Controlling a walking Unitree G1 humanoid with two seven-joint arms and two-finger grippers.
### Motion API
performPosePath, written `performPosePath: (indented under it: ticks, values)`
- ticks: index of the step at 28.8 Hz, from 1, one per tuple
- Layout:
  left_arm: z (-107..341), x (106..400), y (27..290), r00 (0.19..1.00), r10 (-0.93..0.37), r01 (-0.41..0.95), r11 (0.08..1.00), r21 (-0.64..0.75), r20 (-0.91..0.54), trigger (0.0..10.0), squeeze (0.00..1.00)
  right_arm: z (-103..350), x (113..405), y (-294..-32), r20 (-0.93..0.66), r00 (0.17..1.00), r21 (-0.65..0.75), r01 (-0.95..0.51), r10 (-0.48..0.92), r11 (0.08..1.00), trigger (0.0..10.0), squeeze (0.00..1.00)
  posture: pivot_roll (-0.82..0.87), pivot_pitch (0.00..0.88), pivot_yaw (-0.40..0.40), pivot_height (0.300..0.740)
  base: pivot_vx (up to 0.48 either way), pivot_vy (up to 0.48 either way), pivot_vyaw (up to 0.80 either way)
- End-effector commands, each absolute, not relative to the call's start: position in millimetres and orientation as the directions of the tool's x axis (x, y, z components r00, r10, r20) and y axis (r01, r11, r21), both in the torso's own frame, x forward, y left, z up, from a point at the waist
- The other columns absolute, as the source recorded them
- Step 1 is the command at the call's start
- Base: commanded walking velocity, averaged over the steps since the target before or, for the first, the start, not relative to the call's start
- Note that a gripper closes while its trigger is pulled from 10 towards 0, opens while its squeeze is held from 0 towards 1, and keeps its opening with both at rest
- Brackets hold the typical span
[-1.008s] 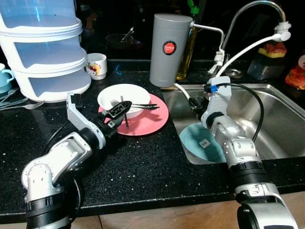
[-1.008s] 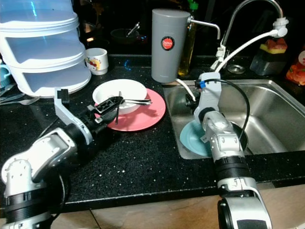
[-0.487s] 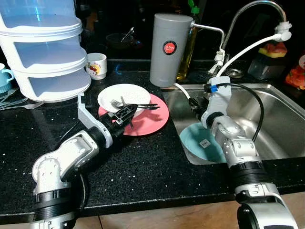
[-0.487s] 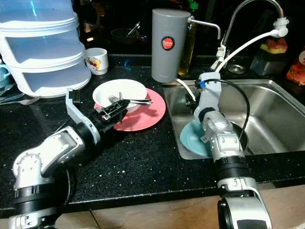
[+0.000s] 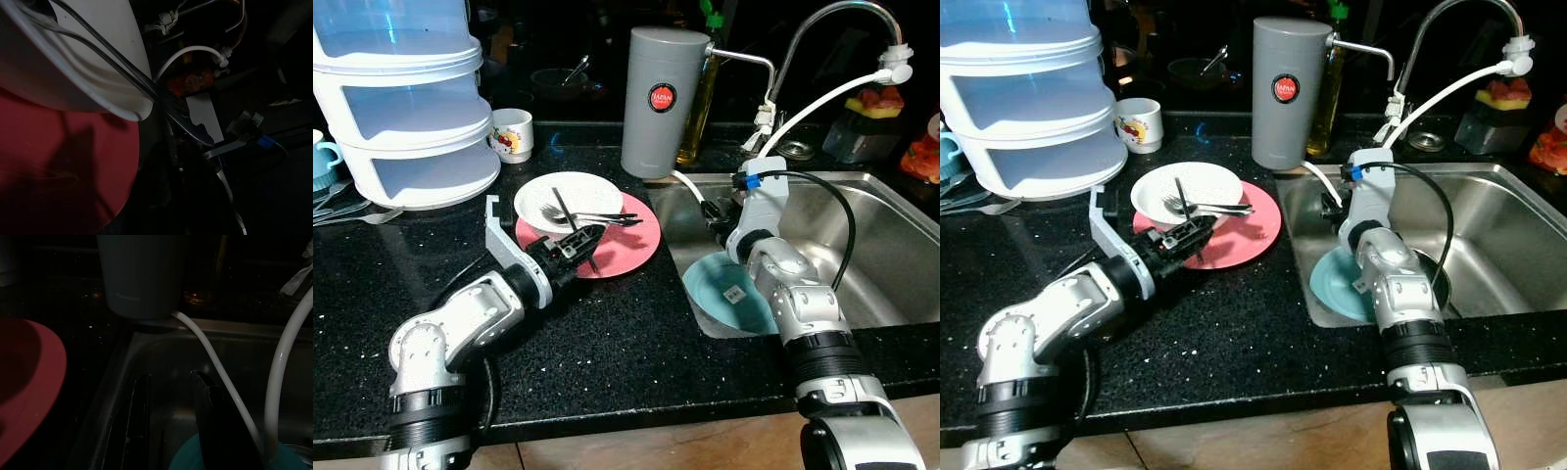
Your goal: Kitchen organization
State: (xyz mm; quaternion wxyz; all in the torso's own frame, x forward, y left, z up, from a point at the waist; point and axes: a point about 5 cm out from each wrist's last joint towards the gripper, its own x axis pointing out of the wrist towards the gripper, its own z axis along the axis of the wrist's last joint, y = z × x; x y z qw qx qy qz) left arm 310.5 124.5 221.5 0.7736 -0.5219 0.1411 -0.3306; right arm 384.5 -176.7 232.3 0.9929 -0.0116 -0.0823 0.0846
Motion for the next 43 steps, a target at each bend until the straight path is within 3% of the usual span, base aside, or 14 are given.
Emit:
performPosePath:
  ticks: [1, 9, 15, 17, 18, 22, 26, 28, 29, 30, 31, 32, 35, 43]
  values:
    - [218.9, 311.5, 121.4, 0.735, -0.668, 0.356, 0.231, -0.906, 0.119, 0.0, 0.0, 237.5, 384.2, -179.6, 0.184, 0.97, -0.018, -0.159, 0.159, 0.987, 10.0, 0.0, 0.0, 0.046, -0.024, 0.74, 0.0, 0.0, 0.0]
    - [220.2, 310.3, 121.7, 0.738, -0.663, 0.362, 0.231, -0.903, 0.126, 0.0, 0.0, 237.3, 384.3, -179.6, 0.185, 0.97, -0.019, -0.159, 0.16, 0.987, 10.0, 0.0, 0.0, 0.042, -0.024, 0.74, 0.0, 0.0, 0.0]
    - [232.1, 307.7, 125.1, 0.786, -0.598, 0.431, 0.351, -0.832, 0.155, 0.0, 0.0, 237.9, 383.7, -179.5, 0.189, 0.969, -0.02, -0.159, 0.16, 0.987, 10.0, 0.0, -0.01, 0.035, -0.021, 0.74, 0.0, 0.0, 0.0]
    - [257.5, 302.8, 132.3, 0.797, -0.512, 0.54, 0.364, -0.759, 0.321, 0.0, 0.0, 238.4, 383.3, -179.7, 0.192, 0.969, -0.02, -0.158, 0.159, 0.987, 10.0, 0.0, -0.01, 0.032, -0.022, 0.74, 0.0, 0.0, 0.0]
    - [273.2, 296.9, 136.9, 0.77, -0.476, 0.607, 0.34, -0.718, 0.425, 0.0, 0.0, 238.5, 383.1, -179.7, 0.193, 0.968, -0.019, -0.158, 0.158, 0.987, 10.0, 0.0, -0.01, 0.029, -0.025, 0.74, 0.0, 0.0, 0.0]
    - [293.2, 284.8, 137.5, 0.693, -0.503, 0.708, 0.338, -0.62, 0.517, 0.0, 0.0, 239.2, 383.3, -179.2, 0.195, 0.968, -0.019, -0.16, 0.16, 0.987, 10.0, 0.0, -0.01, 0.029, -0.025, 0.74, 0.0, 0.0, 0.0]
    - [287.4, 262.1, 103.6, 0.515, -0.803, 0.837, 0.397, -0.375, 0.299, 0.0, 0.0, 244.5, 384.1, -176.8, 0.22, 0.962, 0.001, -0.163, 0.159, 0.987, 10.0, 0.0, 0.0, 0.017, -0.034, 0.74, 0.0, 0.0, 0.0]
    - [269.7, 247.0, 85.1, 0.384, -0.911, 0.888, 0.322, -0.327, 0.147, 0.0, 0.0, 259.1, 382.7, -175.8, 0.305, 0.94, 0.232, -0.232, 0.155, 0.945, 10.0, 0.0, 0.0, 0.013, -0.031, 0.74, 0.0, 0.0, 0.0]
    - [269.7, 247.0, 85.1, 0.384, -0.911, 0.888, 0.322, -0.327, 0.147, 0.0, 0.0, 259.1, 382.7, -175.8, 0.305, 0.94, 0.232, -0.232, 0.155, 0.945, 10.0, 0.0, 0.0, 0.013, -0.031, 0.74, 0.0, 0.0, 0.0]
    - [263.8, 243.0, 81.1, 0.347, -0.93, 0.896, 0.29, -0.336, 0.123, 0.0, 0.0, 267.0, 380.6, -176.2, 0.357, 0.921, 0.352, -0.289, 0.157, 0.89, 10.0, 0.8, 0.0, 0.013, -0.031, 0.74, 0.0, 0.0, 0.0]
    - [257.7, 240.8, 78.9, 0.322, -0.941, 0.895, 0.268, -0.356, 0.103, 0.0, 0.0, 275.9, 377.0, -176.4, 0.422, 0.889, 0.455, -0.38, 0.181, 0.806, 10.0, 1.0, 0.0, 0.017, -0.029, 0.74, 0.0, 0.0, 0.0]
    - [257.7, 240.8, 78.9, 0.322, -0.941, 0.895, 0.268, -0.356, 0.103, 0.0, 0.0, 275.9, 377.0, -176.4, 0.422, 0.889, 0.455, -0.38, 0.181, 0.806, 10.0, 1.0, 0.0, 0.017, -0.029, 0.74, 0.0, 0.0, 0.0]
    - [248.3, 241.3, 78.1, 0.312, -0.947, 0.879, 0.261, -0.399, 0.07, 0.0, 0.0, 292.4, 366.4, -174.2, 0.543, 0.805, 0.532, -0.551, 0.24, 0.643, 10.0, 1.0, 0.0, 0.025, -0.025, 0.74, 0.0, 0.0, 0.0]
    - [245.0, 253.9, 85.8, 0.382, -0.921, 0.857, 0.321, -0.404, 0.078, 0.0, 0.0, 302.4, 343.9, -158.4, 0.654, 0.63, 0.464, -0.771, 0.418, 0.436, 10.0, 1.0, -0.01, 0.031, -0.021, 0.74, 0.0, 0.0, 0.0]
